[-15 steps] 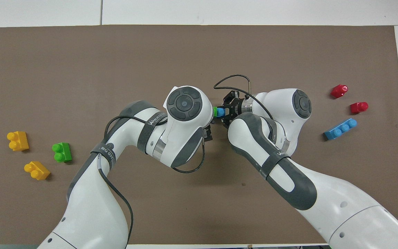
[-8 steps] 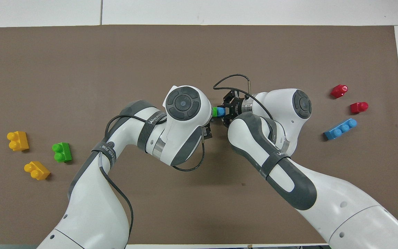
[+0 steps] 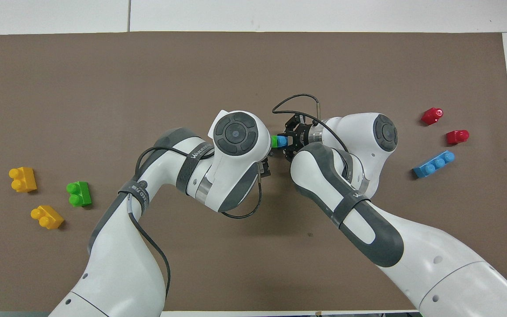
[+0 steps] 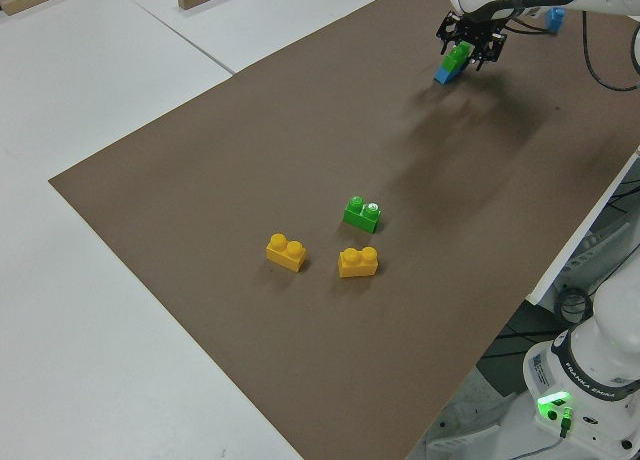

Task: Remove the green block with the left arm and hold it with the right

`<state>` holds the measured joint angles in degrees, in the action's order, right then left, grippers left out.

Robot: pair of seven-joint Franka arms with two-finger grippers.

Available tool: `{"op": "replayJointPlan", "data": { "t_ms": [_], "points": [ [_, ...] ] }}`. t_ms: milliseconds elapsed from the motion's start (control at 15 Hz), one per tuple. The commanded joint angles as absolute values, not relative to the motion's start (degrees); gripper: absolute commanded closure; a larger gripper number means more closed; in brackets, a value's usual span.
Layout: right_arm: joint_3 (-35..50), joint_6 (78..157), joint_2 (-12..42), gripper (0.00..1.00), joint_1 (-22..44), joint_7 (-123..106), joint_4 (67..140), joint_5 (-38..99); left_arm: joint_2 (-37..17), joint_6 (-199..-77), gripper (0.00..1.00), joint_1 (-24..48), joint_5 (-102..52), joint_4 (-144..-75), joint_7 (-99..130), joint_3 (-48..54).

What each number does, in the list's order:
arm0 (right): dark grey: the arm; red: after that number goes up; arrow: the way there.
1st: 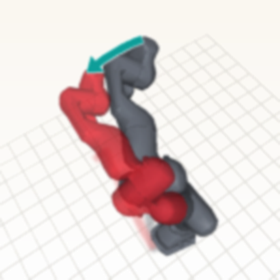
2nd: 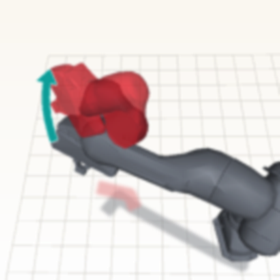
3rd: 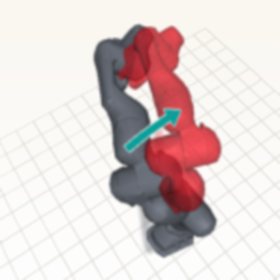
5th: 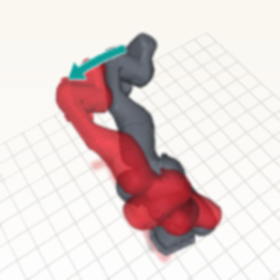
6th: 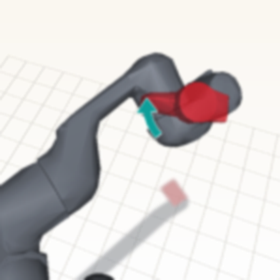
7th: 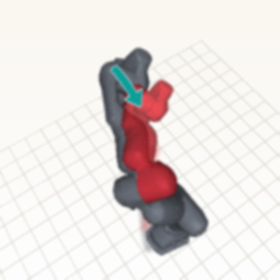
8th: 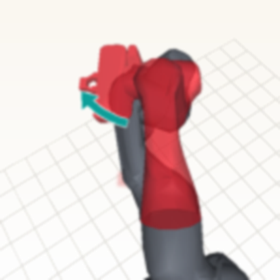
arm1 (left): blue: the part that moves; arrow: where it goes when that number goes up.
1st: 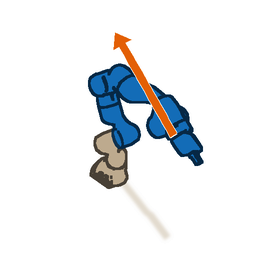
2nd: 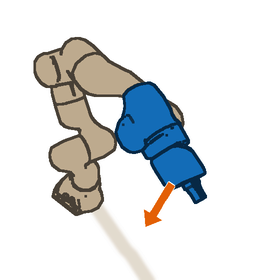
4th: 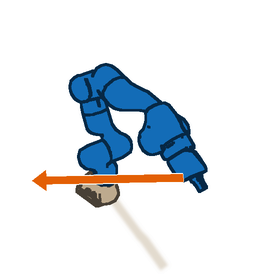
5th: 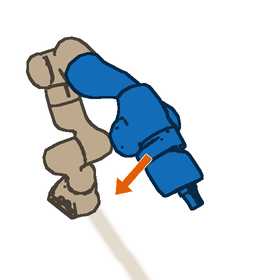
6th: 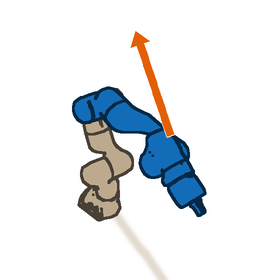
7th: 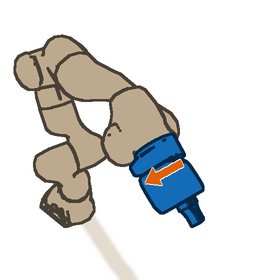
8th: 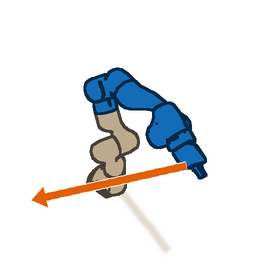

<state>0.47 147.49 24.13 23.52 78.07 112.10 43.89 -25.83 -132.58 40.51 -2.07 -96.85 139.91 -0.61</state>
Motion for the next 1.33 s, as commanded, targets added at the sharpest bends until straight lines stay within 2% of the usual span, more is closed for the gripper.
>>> {"op": "replayJointPlan", "data": {
  "t_ms": [0,400,467,533,600,667,733,1067,1267],
  "points": [
    [0.8,149.1,24.6,1.0,23.3,76.0,112.1,45.4,-26.0,-134.0,0.06,42.0,-0.6,-97.3,142.3,-1.7],
    [0.8,149.1,24.6,1.0,23.4,76.0,112.1,45.4,-26.8,-136.3,0.09,42.4,0.8,-98.1,144.0,-1.7],
    [0.8,149.1,24.6,1.0,23.4,76.0,112.1,45.4,-26.8,-136.6,0.17,42.5,1.0,-98.1,144.5,-1.7],
    [0.8,149.2,24.6,1.0,23.4,75.9,112.1,45.4,-26.8,-136.3,0.34,42.5,1.1,-98.0,144.6,-1.7],
    [0.8,149.2,24.6,1.0,23.4,75.9,112.1,45.4,-26.8,-135.9,0.55,42.5,1.1,-97.7,144.6,-1.7],
    [0.7,149.2,24.6,1.0,23.4,75.9,112.1,45.4,-26.8,-135.8,0.96,42.5,2.3,-97.7,144.4,-1.7],
    [0.7,149.2,24.7,1.0,23.4,75.9,112.1,45.5,-26.8,-136.0,1.0,42.4,3.7,-97.8,144.1,-1.6],
    [0.7,149.9,24.7,1.0,23.3,75.3,112.3,45.4,-25.4,-135.2,1.0,41.9,3.9,-98.2,143.9,-1.4],
    [0.7,149.9,24.7,1.0,23.3,75.3,112.4,45.4,-21.2,-133.2,1.0,41.9,3.9,-100.6,144.0,-1.3]
  ]
}}
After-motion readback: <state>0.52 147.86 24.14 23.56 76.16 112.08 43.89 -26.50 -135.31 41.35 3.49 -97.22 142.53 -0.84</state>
